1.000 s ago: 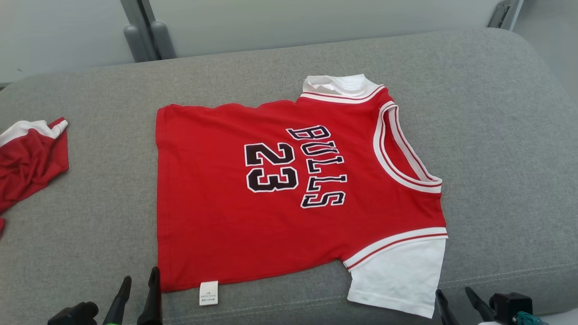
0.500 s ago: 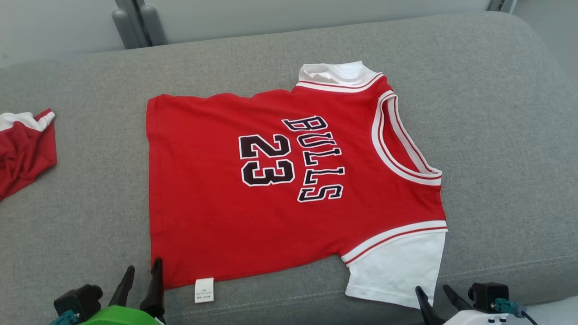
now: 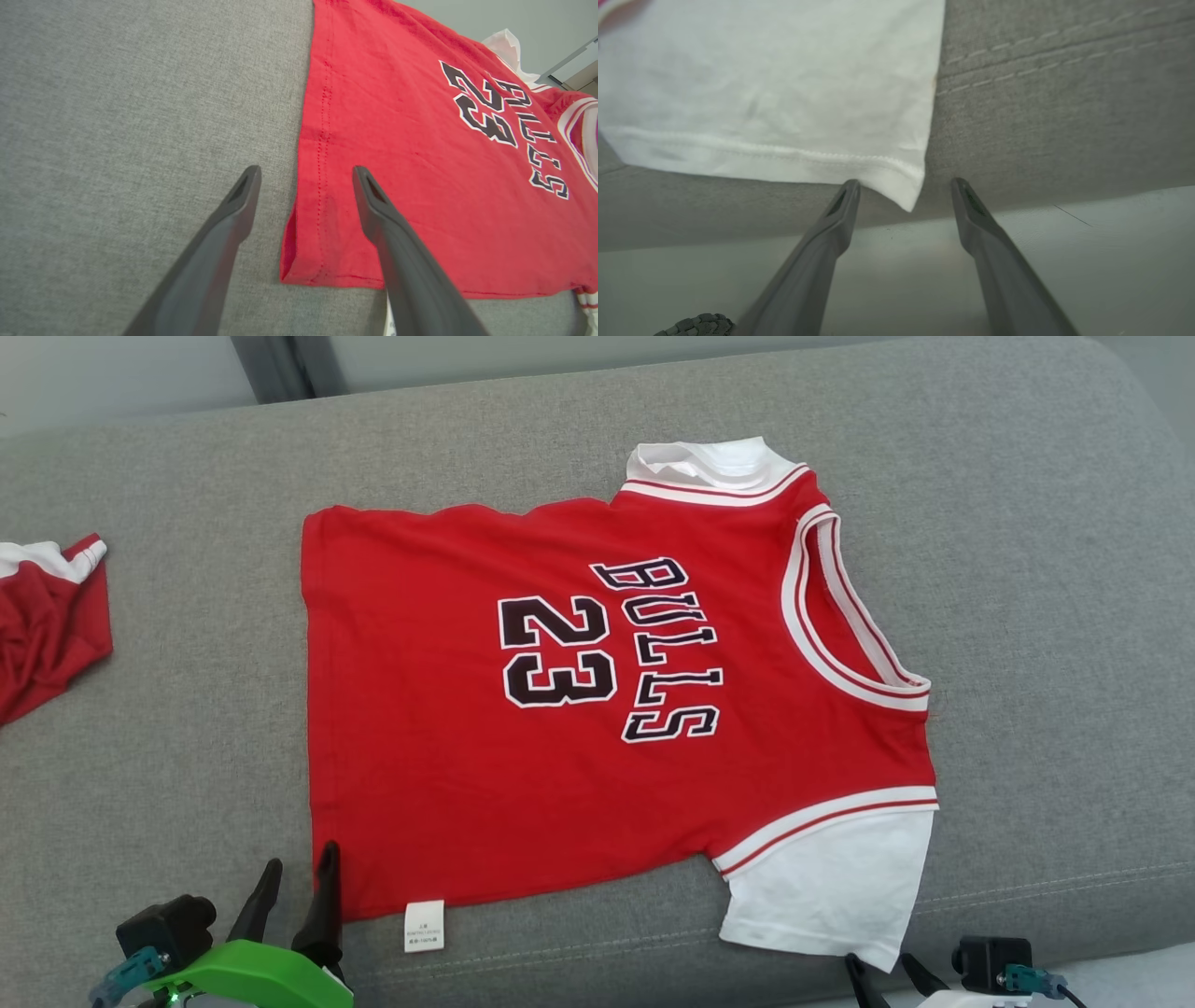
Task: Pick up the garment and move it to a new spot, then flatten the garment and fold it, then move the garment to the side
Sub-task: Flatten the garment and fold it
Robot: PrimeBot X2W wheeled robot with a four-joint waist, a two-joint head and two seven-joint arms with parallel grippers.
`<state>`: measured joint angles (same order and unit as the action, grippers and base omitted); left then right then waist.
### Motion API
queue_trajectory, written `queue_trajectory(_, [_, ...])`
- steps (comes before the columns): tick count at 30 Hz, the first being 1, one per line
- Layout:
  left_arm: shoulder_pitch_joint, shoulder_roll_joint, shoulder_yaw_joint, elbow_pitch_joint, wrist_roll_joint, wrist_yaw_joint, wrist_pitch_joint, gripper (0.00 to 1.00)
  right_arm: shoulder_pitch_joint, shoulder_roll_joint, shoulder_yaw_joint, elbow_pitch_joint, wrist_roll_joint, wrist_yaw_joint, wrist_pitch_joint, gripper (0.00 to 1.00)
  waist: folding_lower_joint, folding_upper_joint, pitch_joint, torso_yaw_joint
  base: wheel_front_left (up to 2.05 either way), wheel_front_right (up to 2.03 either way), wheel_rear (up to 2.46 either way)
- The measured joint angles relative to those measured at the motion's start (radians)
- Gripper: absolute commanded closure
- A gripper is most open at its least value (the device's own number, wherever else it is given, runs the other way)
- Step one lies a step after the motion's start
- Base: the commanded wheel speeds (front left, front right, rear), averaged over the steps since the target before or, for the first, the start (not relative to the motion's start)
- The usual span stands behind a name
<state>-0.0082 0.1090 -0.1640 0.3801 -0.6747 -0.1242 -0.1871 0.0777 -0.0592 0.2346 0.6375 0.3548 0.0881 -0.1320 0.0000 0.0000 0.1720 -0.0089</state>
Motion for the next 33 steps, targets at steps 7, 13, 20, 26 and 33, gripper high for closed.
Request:
queue_trajectory(7, [-0.006, 0.012, -0.001, 0.022, -0.005, 0.0, -0.005, 0.0, -0.033, 0.003, 0.007, 0.049, 0.016, 0.009, -0.036, 0.04, 0.0, 0.0, 0.0, -0.005, 0.0, 0.0, 0.0])
queue_trajectory(13, [-0.014, 0.012, -0.011, 0.036, -0.014, 0.0, -0.009, 0.0, -0.051, 0.007, 0.012, 0.081, 0.026, 0.017, -0.053, 0.24, 0.0, 0.0, 0.0, -0.008, 0.0, 0.0, 0.0])
queue_trajectory(20, [-0.016, 0.01, -0.019, 0.056, -0.019, 0.0, -0.014, 0.0, -0.062, 0.009, 0.022, 0.105, 0.053, 0.026, -0.07, 0.51, 0.0, 0.0, 0.004, -0.008, 0.0, 0.0, 0.0])
queue_trajectory(26, [-0.02, 0.01, -0.031, 0.066, -0.044, 0.0, -0.018, 0.0, -0.072, 0.014, 0.035, 0.125, 0.062, 0.026, -0.079, 0.82, 0.0, 0.0, 0.008, -0.005, 0.0, 0.0, 0.0])
queue_trajectory(33, [-0.024, 0.008, -0.052, 0.088, -0.062, 0.0, -0.022, 0.0, -0.076, 0.013, 0.05, 0.143, 0.078, 0.035, -0.09, 1.0, 0.0, 0.0, 0.003, 0.004, 0.0, 0.0, 0.0])
